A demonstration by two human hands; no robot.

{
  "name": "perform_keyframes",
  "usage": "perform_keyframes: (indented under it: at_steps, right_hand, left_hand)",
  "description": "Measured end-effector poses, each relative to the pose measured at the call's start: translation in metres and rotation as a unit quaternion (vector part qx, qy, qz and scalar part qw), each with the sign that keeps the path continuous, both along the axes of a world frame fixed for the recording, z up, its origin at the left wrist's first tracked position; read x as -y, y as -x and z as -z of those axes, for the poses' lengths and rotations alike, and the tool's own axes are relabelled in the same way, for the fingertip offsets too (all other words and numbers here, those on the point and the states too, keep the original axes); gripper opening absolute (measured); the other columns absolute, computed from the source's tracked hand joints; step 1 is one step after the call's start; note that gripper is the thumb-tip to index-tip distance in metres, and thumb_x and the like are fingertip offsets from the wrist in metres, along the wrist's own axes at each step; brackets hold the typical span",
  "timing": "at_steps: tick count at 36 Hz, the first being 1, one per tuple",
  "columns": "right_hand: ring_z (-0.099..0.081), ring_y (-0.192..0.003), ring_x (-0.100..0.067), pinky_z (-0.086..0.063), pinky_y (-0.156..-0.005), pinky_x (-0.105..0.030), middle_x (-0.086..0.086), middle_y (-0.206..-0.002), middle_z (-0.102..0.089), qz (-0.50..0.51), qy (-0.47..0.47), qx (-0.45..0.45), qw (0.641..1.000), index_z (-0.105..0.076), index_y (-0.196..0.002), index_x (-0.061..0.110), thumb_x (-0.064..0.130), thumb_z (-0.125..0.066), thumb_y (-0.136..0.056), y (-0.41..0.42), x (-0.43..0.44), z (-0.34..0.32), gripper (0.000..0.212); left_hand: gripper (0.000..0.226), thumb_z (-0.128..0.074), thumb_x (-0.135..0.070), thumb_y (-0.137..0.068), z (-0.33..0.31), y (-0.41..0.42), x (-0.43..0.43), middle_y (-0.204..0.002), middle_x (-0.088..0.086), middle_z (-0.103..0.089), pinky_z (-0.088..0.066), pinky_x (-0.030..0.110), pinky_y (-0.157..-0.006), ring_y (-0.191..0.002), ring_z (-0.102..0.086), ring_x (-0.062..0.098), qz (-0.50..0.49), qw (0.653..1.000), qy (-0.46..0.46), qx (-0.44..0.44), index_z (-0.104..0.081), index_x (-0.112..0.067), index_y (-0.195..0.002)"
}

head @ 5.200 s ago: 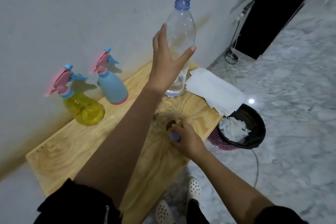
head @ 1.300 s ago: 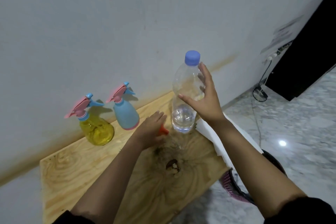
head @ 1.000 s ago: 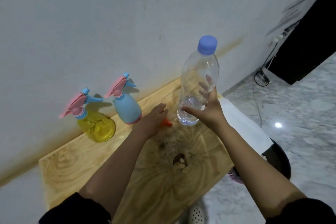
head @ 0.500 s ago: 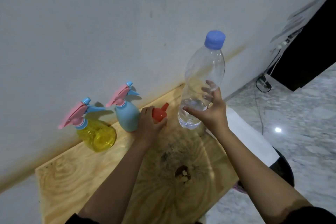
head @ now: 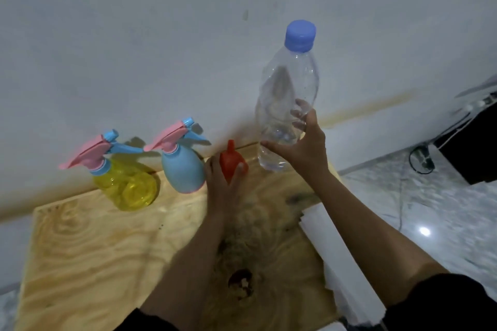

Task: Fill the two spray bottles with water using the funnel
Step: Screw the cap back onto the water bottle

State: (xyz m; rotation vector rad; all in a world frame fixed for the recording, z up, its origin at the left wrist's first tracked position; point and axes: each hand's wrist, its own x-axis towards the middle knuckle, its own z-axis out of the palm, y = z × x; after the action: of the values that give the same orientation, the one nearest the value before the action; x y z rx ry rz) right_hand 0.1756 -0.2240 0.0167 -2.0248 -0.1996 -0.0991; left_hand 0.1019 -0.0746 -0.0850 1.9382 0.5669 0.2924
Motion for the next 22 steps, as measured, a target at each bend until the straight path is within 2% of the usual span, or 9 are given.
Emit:
perform_keyframes:
  at_steps: [3,6,10,13,15,17,19,22]
  right_hand:
    - [-0.057,-0.107,-0.009,-0.055,-0.086,-0.033,0.01,-0.118,-0.056,-0.016,-0.006,0.003,1.0,-0.039,-0.132,0.026,0.042,-0.089,-0.051,-0.007,-0.002,0.007,0.098]
    - [-0.057,-0.11,-0.01,-0.053,-0.086,-0.025,0.002,-0.125,-0.056,-0.034,-0.007,0.015,0.999,-0.035,-0.135,0.024,0.042,-0.089,-0.053,-0.014,-0.004,0.014,0.099]
    - [-0.05,-0.114,-0.008,-0.042,-0.084,-0.005,0.009,-0.126,-0.047,-0.071,-0.025,0.002,0.997,-0.031,-0.137,0.023,0.034,-0.089,-0.057,-0.024,-0.003,0.021,0.099]
    - [-0.045,-0.121,-0.011,-0.039,-0.085,0.0,0.001,-0.137,-0.041,-0.103,-0.03,-0.007,0.994,-0.025,-0.141,0.022,0.028,-0.088,-0.061,-0.029,-0.003,0.026,0.102]
    - [-0.041,-0.125,-0.013,-0.038,-0.09,-0.004,-0.002,-0.142,-0.036,-0.116,-0.019,-0.01,0.993,-0.021,-0.143,0.021,0.028,-0.086,-0.063,-0.031,-0.003,0.027,0.104]
    - [-0.037,-0.13,-0.015,-0.04,-0.103,-0.021,-0.001,-0.143,-0.032,-0.13,-0.003,-0.008,0.991,-0.016,-0.144,0.02,0.033,-0.085,-0.065,-0.032,-0.003,0.027,0.106]
    - [-0.034,-0.132,-0.017,-0.039,-0.108,-0.038,-0.003,-0.144,-0.03,-0.137,0.031,0.001,0.99,-0.014,-0.145,0.018,0.04,-0.082,-0.066,-0.033,-0.001,0.028,0.107]
    - [-0.035,-0.124,-0.022,-0.038,-0.104,-0.043,-0.008,-0.133,-0.035,-0.121,0.083,0.028,0.989,-0.019,-0.144,0.01,0.056,-0.076,-0.063,-0.028,0.003,0.026,0.109]
  left_hand:
    - [0.06,-0.058,-0.047,-0.088,0.002,-0.004,0.002,-0.132,-0.006,-0.043,-0.034,0.022,-0.093,-0.116,-0.043,0.007,-0.006,1.0,-0.007,-0.002,-0.033,-0.023,-0.137]
    - [0.052,-0.06,-0.039,-0.089,0.002,-0.007,-0.001,-0.124,-0.008,-0.047,-0.04,0.025,-0.094,-0.111,-0.046,0.008,-0.001,0.999,-0.046,0.005,-0.038,-0.021,-0.132]
    - [0.047,-0.061,-0.035,-0.089,0.0,-0.009,-0.004,-0.119,-0.008,-0.045,-0.039,0.024,-0.09,-0.107,-0.045,0.01,0.019,0.997,-0.067,-0.018,-0.04,-0.02,-0.129]
    - [0.05,-0.064,-0.032,-0.087,-0.001,-0.008,-0.008,-0.123,-0.001,-0.046,-0.036,0.023,-0.094,-0.108,-0.043,0.012,0.042,0.993,-0.103,-0.033,-0.042,-0.017,-0.128]
    - [0.057,-0.067,-0.03,-0.086,0.0,-0.005,-0.009,-0.135,0.003,-0.042,-0.032,0.025,-0.102,-0.12,-0.041,0.016,0.047,0.99,-0.117,-0.057,-0.041,-0.015,-0.134]
    - [0.061,-0.066,-0.028,-0.086,-0.002,-0.003,-0.008,-0.14,0.006,-0.038,-0.031,0.03,-0.106,-0.126,-0.039,0.02,0.04,0.989,-0.115,-0.079,-0.038,-0.013,-0.138]
    - [0.062,-0.066,-0.028,-0.086,-0.004,-0.003,-0.006,-0.138,0.009,-0.037,-0.032,0.032,-0.106,-0.125,-0.038,0.023,0.035,0.987,-0.128,-0.091,-0.038,-0.011,-0.139]
    - [0.062,-0.069,-0.028,-0.084,-0.006,-0.004,-0.003,-0.134,0.011,-0.035,-0.032,0.034,-0.106,-0.123,-0.038,0.026,0.024,0.984,-0.148,-0.1,-0.04,-0.011,-0.137]
